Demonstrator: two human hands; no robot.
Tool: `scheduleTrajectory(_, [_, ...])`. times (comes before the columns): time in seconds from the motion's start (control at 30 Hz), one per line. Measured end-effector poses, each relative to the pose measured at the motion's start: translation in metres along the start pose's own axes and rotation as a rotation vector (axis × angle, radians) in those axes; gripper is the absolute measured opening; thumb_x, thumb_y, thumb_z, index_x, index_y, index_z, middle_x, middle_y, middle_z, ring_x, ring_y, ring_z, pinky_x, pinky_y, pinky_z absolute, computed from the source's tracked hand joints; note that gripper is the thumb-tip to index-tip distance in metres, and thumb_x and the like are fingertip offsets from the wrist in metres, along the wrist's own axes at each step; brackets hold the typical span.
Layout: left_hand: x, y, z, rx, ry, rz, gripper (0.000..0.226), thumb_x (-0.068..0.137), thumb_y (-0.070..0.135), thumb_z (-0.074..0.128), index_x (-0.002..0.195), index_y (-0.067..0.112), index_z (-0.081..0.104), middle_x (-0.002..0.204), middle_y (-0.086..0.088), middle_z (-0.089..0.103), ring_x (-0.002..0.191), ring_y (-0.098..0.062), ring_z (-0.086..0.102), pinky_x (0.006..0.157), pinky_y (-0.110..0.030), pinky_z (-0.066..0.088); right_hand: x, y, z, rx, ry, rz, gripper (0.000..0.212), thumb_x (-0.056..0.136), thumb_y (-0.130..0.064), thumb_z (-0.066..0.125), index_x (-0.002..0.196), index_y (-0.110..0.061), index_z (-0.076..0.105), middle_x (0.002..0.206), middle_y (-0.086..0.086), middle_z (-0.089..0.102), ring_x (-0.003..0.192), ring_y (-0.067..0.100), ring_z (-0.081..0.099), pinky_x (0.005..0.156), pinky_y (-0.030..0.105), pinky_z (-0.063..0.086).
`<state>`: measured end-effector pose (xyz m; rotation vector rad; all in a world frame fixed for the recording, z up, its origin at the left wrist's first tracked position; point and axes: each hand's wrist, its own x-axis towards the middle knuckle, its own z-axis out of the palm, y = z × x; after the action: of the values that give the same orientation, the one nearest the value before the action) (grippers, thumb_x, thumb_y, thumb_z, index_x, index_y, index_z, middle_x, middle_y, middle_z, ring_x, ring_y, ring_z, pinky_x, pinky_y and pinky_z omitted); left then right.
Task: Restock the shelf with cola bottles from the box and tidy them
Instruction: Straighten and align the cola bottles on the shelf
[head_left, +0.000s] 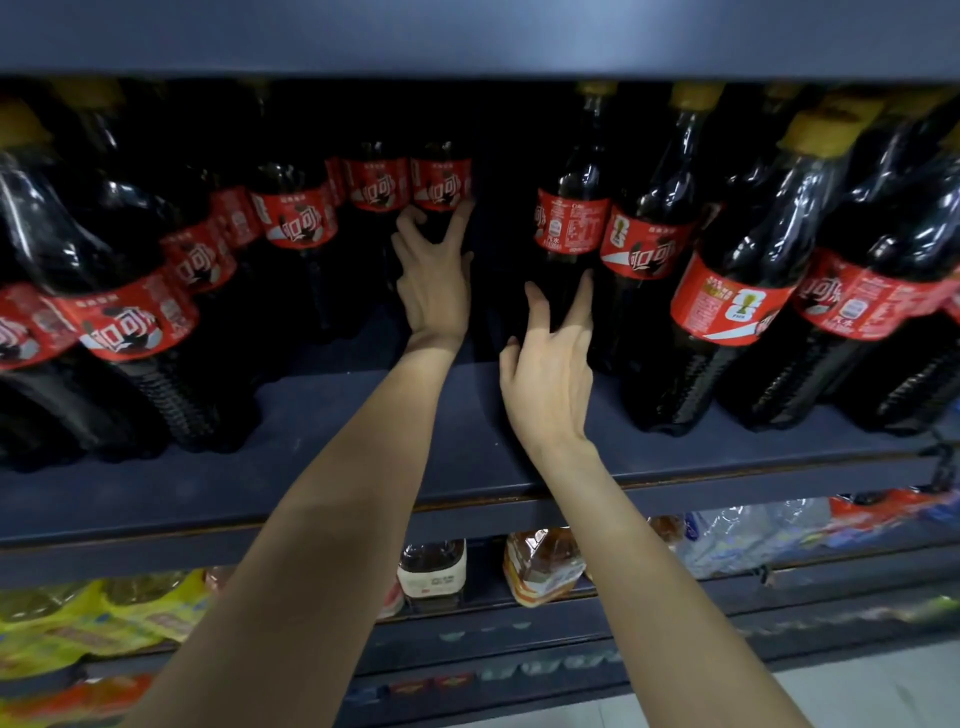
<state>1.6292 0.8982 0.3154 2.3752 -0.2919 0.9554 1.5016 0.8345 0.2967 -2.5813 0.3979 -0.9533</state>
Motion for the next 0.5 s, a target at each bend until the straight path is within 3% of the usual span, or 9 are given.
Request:
scheduleTrajectory(0.27, [0.002,0.004,0.0,-0.031,-0.029,-0.037,0.053,0.091,0.013,0.055,0.137,0.036,0.042,0.116,-0.014,0.043,0.097,-0.023,0.05,0.059,-0.034,0.051,0.006,0.003,-0.006,0.005,-0.03,0.005,0.064,0.086,-0.01,0.056,0.145,-0.013,0.032,0.154,0.025,0.006,0.136,0.04,0.03,0.072,0.038,0.056])
scheduleTrajectory(0.4, [-0.007,0.002,-0.006,-0.065,-0.052,0.022,0.057,0.089,0.016,0.058,0.14,0.033,0.04,0.118,-0.014,0.044,0.101,-0.024,0.05,0.059,-0.032,0.048,0.007,0.003,-0.008,0.074,-0.031,-0.002,0.067,0.086,-0.01,0.056,0.146,-0.014,0.027,0.154,0.024,0.006,0.134,0.041,0.033,0.071,0.04,0.057])
scheduleTrajectory(0.5, [-0.02,0.01,-0.015,-0.214,-0.036,-0.04,0.049,0.089,0.027,0.059,0.137,0.025,0.046,0.123,-0.009,0.048,0.106,-0.019,0.052,0.066,-0.029,0.044,0.007,0.003,-0.011,0.101,-0.021,0.017,0.068,0.086,-0.011,0.056,0.146,-0.015,0.025,0.154,0.021,0.011,0.129,0.039,0.041,0.073,0.038,0.055])
